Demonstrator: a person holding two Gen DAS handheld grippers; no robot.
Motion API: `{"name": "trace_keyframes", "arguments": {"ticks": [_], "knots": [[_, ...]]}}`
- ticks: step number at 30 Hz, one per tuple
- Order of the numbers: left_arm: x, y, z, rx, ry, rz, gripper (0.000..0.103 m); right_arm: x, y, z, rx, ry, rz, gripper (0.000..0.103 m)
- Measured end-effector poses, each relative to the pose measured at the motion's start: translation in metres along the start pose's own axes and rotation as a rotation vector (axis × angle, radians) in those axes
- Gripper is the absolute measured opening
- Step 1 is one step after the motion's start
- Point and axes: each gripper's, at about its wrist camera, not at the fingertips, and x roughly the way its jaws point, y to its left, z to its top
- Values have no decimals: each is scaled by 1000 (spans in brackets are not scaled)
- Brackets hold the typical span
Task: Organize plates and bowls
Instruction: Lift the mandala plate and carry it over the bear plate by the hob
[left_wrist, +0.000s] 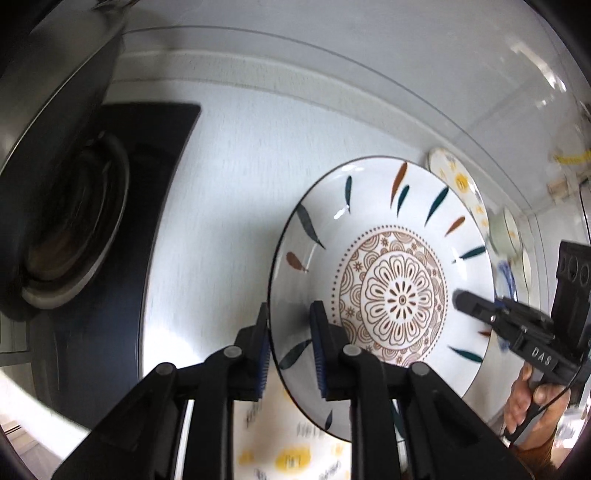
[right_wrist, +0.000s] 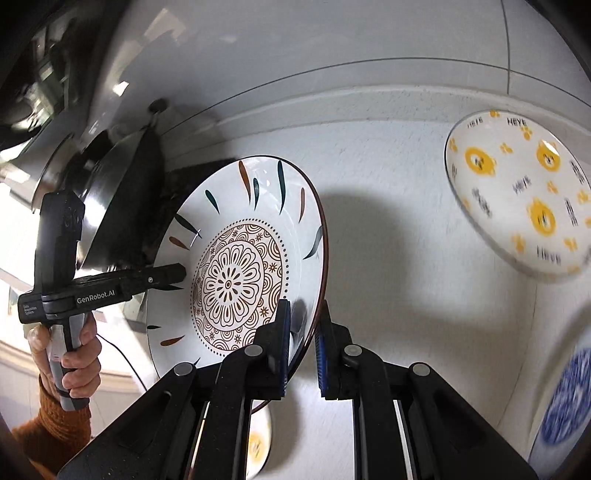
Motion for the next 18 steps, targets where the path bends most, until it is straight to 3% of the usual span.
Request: {"name": "trace_keyframes", "arguments": {"ticks": [9, 18], "knots": [[-18, 15, -91, -56, 17, -8, 19, -3, 37, -67, -54, 74, 25, 12], [8, 41, -120, -90, 67, -5, 18, 33, 45, -86, -44, 162, 29, 12]]}}
